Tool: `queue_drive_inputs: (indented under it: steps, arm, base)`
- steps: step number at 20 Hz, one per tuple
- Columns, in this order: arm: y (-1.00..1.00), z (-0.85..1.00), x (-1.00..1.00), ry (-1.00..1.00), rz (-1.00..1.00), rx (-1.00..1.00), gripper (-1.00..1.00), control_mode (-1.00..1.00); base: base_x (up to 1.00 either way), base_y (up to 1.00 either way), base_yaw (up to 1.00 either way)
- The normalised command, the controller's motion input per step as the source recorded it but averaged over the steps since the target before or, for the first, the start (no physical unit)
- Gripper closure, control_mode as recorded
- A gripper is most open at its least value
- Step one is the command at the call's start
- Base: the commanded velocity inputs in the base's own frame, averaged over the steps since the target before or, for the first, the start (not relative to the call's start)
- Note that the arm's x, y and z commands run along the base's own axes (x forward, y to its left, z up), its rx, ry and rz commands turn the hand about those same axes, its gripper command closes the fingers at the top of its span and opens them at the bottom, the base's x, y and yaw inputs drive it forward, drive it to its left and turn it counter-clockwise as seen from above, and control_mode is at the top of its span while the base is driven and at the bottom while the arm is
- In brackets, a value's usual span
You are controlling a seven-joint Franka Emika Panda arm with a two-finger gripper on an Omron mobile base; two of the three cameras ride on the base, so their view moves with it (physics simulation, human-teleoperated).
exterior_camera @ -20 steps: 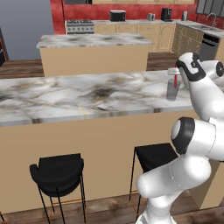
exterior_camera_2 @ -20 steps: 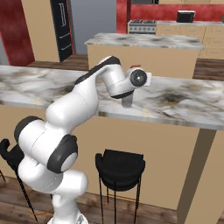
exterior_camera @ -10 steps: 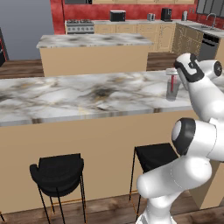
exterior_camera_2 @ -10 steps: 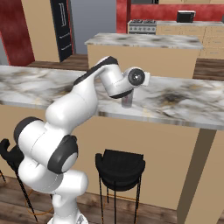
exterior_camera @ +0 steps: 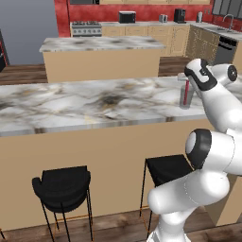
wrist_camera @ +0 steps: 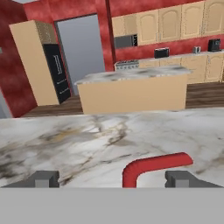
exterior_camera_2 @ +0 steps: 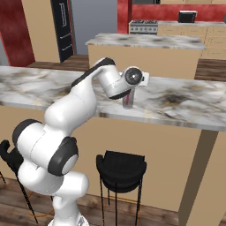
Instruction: Take a straw from the drawer in front and place it inside the glass cup on the dining counter.
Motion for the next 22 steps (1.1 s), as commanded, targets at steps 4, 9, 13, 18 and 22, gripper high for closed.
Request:
queue_drive_inputs:
  steps: [4, 9, 13, 18, 22]
  arm:
    - [0.0, 0.09, 0.0, 0.06, -0.05, 0.0, -1.0, -1.0]
    - [0.03, 0.17, 0.0, 0.21, -0.11, 0.0, -1.0, -1.0]
    - [0.16, 0.16, 0.0, 0.16, -0.17, 0.0, -1.0, -1.0]
    - [0.28, 0.22, 0.0, 0.01, -0.16, 0.0, -1.0, -1.0]
    - [0.17, 0.16, -0.06, 0.04, -0.16, 0.0, -1.0, -1.0]
  base:
    - [0.0, 0.0, 0.0]
    - [0.0, 0.0, 0.0]
    - [0.0, 0.0, 0.0]
    - [0.0, 0.0, 0.0]
    - [0.0, 0.0, 0.0]
